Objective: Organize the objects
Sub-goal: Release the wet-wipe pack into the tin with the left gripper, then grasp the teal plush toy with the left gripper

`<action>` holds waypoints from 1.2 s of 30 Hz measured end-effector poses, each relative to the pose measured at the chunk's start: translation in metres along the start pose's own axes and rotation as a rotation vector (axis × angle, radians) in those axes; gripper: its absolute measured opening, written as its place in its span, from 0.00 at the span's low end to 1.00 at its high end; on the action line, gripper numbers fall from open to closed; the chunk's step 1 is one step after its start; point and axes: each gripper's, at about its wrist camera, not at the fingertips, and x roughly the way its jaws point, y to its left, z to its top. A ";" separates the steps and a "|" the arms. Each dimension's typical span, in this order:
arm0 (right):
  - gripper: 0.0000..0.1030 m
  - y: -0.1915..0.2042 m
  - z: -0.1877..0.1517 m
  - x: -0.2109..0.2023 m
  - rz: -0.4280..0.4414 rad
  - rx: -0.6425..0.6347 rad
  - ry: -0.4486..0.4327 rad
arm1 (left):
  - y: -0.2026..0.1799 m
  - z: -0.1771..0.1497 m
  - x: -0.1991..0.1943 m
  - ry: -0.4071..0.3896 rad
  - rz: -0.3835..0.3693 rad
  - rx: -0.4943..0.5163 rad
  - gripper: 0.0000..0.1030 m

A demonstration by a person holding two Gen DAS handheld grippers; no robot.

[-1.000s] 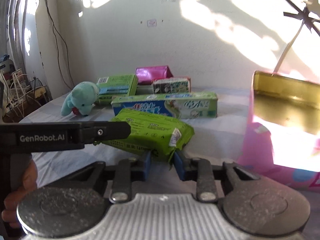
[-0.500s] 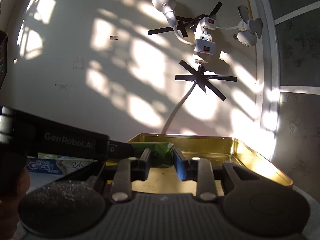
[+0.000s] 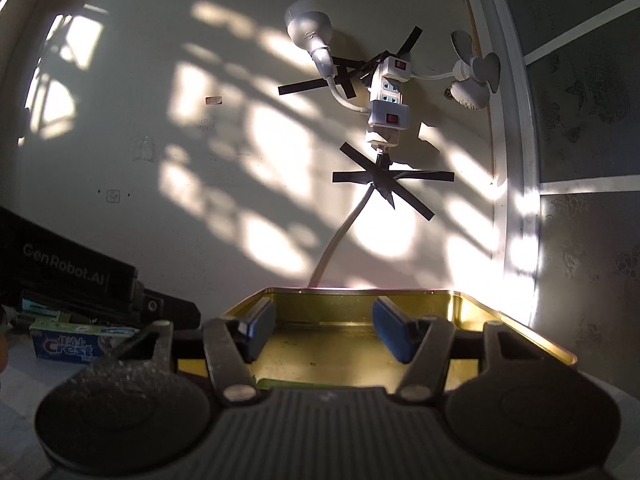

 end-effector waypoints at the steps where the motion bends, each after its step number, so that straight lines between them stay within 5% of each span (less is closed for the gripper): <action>1: 0.55 0.003 0.001 -0.003 0.010 -0.008 -0.011 | 0.007 -0.003 -0.005 0.004 0.020 -0.008 0.46; 9: 0.55 0.051 0.003 -0.020 0.206 -0.078 0.026 | 0.075 -0.039 -0.031 0.116 0.294 -0.026 0.46; 18: 0.54 0.123 -0.011 0.005 0.521 -0.104 0.345 | 0.150 -0.057 -0.080 0.137 0.538 -0.087 0.47; 20: 0.54 0.137 -0.014 0.009 0.545 -0.122 0.389 | 0.167 -0.054 -0.099 0.113 0.495 -0.153 0.48; 24: 0.54 0.152 -0.005 0.024 0.623 -0.042 0.444 | 0.197 -0.044 -0.140 0.010 0.520 -0.260 0.56; 31: 0.54 0.213 0.034 0.084 0.802 0.153 0.521 | 0.271 -0.023 -0.186 -0.135 0.540 -0.564 0.55; 36: 0.54 0.272 0.033 0.150 0.821 0.297 0.657 | 0.300 -0.019 -0.164 -0.094 0.443 -0.681 0.57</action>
